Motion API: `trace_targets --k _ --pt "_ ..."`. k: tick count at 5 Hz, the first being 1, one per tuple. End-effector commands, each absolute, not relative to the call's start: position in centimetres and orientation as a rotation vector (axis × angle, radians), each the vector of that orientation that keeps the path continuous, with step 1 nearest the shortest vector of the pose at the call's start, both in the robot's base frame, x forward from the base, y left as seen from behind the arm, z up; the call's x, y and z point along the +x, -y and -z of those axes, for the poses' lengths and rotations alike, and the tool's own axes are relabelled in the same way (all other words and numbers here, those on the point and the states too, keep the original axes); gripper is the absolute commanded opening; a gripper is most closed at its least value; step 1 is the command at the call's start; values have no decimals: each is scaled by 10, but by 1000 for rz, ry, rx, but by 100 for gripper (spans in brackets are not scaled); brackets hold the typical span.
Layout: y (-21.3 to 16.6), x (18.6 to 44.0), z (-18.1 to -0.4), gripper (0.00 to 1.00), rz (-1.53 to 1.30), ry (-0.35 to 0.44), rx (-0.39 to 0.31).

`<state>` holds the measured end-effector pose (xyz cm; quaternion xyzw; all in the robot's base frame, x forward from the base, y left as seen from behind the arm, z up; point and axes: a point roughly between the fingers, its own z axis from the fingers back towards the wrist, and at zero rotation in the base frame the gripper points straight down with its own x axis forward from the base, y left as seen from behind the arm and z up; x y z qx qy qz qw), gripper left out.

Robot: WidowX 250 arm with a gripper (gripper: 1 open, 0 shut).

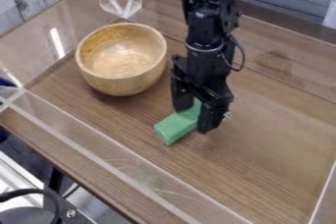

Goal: Put the green block in the brown bowl

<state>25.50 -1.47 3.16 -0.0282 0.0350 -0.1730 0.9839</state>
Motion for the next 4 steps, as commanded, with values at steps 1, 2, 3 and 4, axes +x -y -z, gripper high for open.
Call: trace_targets --k 1,2,3,4 --pt "18 259 -26 100 379 -48 -67" --pt "20 259 -21 100 383 -49 -77" --pt "20 259 -24 100 374 -46 -80" --pt "21 259 -27 100 366 -43 -84"
